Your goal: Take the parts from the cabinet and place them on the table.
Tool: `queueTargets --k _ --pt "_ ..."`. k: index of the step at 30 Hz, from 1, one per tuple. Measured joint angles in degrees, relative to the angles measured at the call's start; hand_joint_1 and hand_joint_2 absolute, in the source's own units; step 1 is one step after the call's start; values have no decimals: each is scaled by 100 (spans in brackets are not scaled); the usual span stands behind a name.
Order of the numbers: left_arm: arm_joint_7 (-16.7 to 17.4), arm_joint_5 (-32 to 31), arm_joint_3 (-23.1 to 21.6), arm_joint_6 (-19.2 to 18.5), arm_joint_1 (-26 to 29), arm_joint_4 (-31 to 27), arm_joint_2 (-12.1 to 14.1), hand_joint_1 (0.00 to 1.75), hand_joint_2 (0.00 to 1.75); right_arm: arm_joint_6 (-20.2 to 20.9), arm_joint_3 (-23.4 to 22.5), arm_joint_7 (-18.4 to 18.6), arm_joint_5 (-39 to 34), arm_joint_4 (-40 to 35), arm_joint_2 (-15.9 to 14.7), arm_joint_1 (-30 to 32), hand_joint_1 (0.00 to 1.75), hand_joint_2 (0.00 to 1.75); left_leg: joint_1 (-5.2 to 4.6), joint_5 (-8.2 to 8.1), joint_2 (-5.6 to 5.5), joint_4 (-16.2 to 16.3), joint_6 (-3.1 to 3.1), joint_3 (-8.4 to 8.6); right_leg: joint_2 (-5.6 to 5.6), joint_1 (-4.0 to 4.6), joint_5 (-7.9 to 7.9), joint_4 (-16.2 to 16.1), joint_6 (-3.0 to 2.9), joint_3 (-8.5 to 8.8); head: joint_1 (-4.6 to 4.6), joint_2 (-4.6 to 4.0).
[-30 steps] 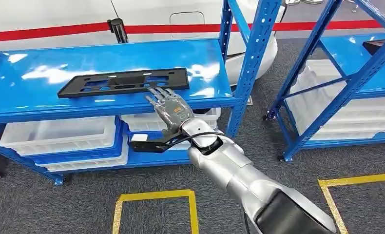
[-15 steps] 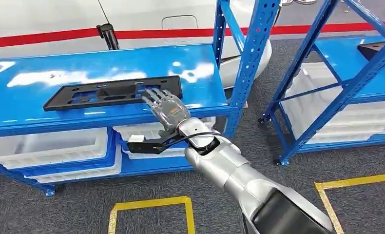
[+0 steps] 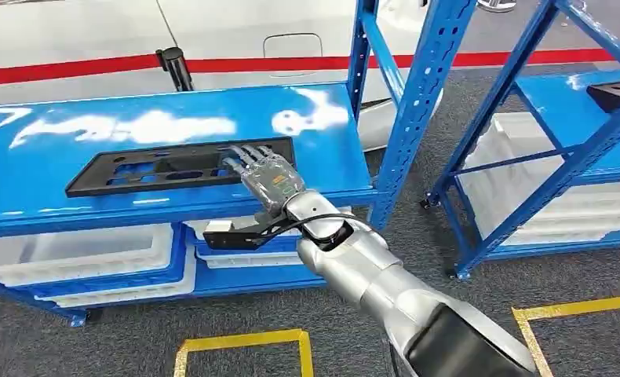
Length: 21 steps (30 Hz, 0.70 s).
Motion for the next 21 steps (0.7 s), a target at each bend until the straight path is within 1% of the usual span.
queueTargets --k 1,2,3,4,5,6,7,8,9,10,11,12,13,14,15,16,17,18,19,20,21 --pt "2 0 2 0 -2 2 -2 0 0 2 2 0 2 -4 11 -8 0 175 20 -37 20 33 -13 21 33 -66 5 -58 -43 149 -24 0" --pt "2 0 2 0 -3 2 7 0 0 4 2 0 4 -7 28 -14 0 175 41 -111 20 180 -35 -18 31 -70 -7 -93 -79 232 9 0" --pt "2 0 2 2 -5 4 4 0 0 11 2 0 4 -7 61 -40 0 175 51 -222 5 481 -60 -165 26 -87 -42 -97 -137 271 -15 0" --pt "0 -2 2 2 -10 4 2 0 0 20 2 0 4 -7 81 -48 0 175 67 -366 1 878 -100 -405 32 -89 -64 -97 -168 295 -15 0" --pt "-2 -4 2 4 -9 4 2 0 0 44 2 0 7 -7 98 -37 0 175 89 -543 2 1289 -148 -688 34 -88 -98 -96 -187 320 -9 0" --pt "-7 -4 2 9 -9 4 4 0 0 57 7 -2 9 -4 98 -12 0 175 111 -647 4 1594 -197 -945 39 -88 -138 -94 -173 362 -22 0" --pt "-7 -7 2 18 1 6 9 0 0 57 13 -7 9 -2 94 18 0 175 137 -599 6 1646 -221 -1066 50 -101 -182 -93 -148 415 -11 0" --pt "-7 -9 2 22 19 7 11 0 0 57 20 -7 9 -2 94 43 0 175 171 -399 9 1467 -251 -1074 68 -124 -238 -90 -115 486 -20 0" --pt "-7 -9 2 24 28 9 17 0 0 57 24 -9 9 -2 96 52 0 175 203 -104 14 1109 -283 -978 80 -148 -294 -84 -78 559 -18 0" --pt "-9 -11 2 24 28 9 24 0 0 57 35 -9 9 -2 96 52 0 175 241 252 27 627 -327 -823 90 -173 -353 -77 -37 632 -20 0" --pt "-11 -11 2 26 29 11 24 0 0 55 48 -9 9 -2 98 53 0 175 290 592 44 144 -379 -665 91 -179 -416 -72 16 694 -35 0" --pt "-11 -11 2 26 31 28 -4 0 0 55 57 -9 9 7 98 53 0 175 249 301 43 66 -385 -654 105 -148 -462 -35 76 726 -50 0" --pt "-15 -13 2 31 16 24 2 0 0 48 61 -4 9 9 103 45 0 175 216 202 78 110 -260 -646 106 -112 -490 -60 128 687 -70 0" --pt "-15 -24 2 43 7 20 4 0 0 41 72 2 9 11 103 59 0 175 200 358 56 97 -184 -602 104 -109 -518 -70 179 650 -42 0" --pt "-15 -24 2 52 9 22 2 0 0 39 77 4 9 13 105 67 0 175 187 335 55 95 -113 -618 103 -84 -504 -13 232 764 -39 0" --pt "-15 -26 4 55 17 22 0 0 0 37 79 13 11 11 120 50 0 175 168 344 47 87 -56 -541 101 -69 -538 -59 274 804 -37 0" --pt "-20 -28 4 57 17 20 -2 0 0 37 81 31 7 11 122 48 0 175 167 339 35 46 -26 -474 81 -101 -589 48 289 708 -33 0" --pt "-24 -28 4 57 16 20 0 0 0 35 81 42 7 13 127 21 0 175 151 319 26 42 1 -443 57 -101 -626 346 292 563 -40 0" --pt "-33 -31 4 57 11 20 2 0 0 35 83 44 7 13 122 13 0 175 141 292 24 40 40 -431 50 -101 -724 858 269 248 -33 0" --pt "-48 -37 4 66 1 20 2 0 0 42 85 44 7 17 116 25 0 175 130 263 14 40 60 -423 49 -96 -844 1284 227 -49 -33 0" --pt "-70 -35 7 66 -2 20 2 0 0 46 92 46 0 31 96 58 0 175 109 234 1 42 84 -397 49 -74 -1017 1762 187 -441 -22 0"
